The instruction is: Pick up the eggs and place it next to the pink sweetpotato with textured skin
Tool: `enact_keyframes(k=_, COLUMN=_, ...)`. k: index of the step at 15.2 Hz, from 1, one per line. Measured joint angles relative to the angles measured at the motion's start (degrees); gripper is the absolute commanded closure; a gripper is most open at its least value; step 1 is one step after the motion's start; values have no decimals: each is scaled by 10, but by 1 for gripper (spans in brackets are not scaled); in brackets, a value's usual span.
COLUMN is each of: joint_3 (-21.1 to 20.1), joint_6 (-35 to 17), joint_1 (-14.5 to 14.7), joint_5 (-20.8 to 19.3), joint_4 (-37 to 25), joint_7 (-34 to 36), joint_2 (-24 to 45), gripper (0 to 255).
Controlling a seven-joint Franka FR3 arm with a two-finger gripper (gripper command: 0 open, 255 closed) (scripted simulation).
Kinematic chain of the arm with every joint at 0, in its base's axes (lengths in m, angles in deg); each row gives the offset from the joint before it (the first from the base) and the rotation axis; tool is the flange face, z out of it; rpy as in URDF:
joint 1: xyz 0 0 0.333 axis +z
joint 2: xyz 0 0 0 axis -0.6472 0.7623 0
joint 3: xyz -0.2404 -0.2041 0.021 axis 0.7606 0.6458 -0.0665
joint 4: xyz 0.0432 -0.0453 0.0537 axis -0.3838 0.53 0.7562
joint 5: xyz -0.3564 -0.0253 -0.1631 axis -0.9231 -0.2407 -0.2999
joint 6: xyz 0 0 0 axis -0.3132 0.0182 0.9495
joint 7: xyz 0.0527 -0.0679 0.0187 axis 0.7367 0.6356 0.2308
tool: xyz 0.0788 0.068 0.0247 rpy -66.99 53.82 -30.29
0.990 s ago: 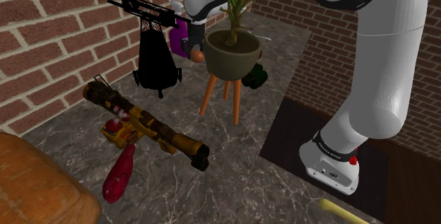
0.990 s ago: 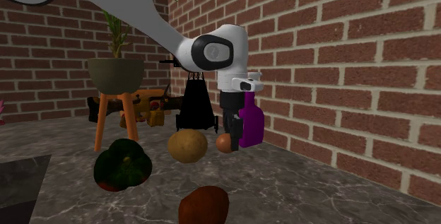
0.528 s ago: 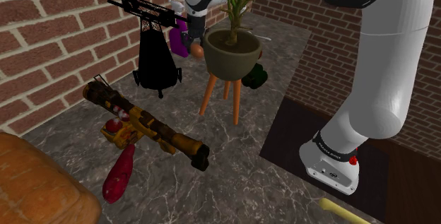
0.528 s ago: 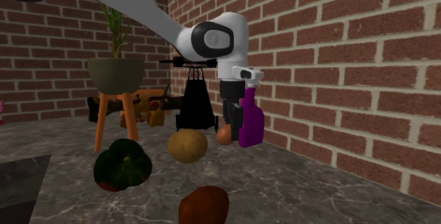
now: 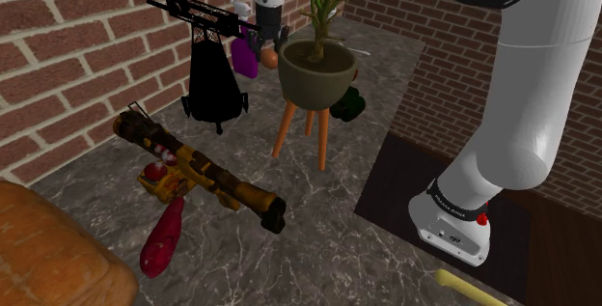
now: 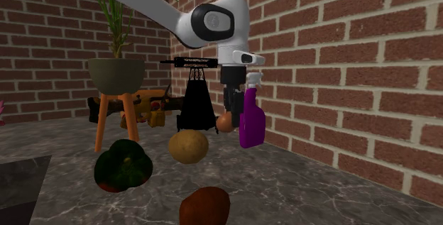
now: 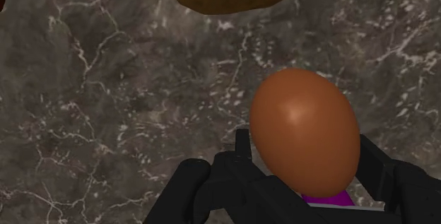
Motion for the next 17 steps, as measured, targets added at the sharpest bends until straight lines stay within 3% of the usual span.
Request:
enact_keyframes(k=10, joint_3=0, joint_6=71, joint_1=1, joint_5=0, joint_4=-58, joint_7=1, joint_2=-13, gripper=255)
enact_keyframes(k=17, joint_3=-21, joint_6=34, joint_1=39, joint_5=-2, joint_4=63, joint_7=60, joint_2=-97, gripper=255)
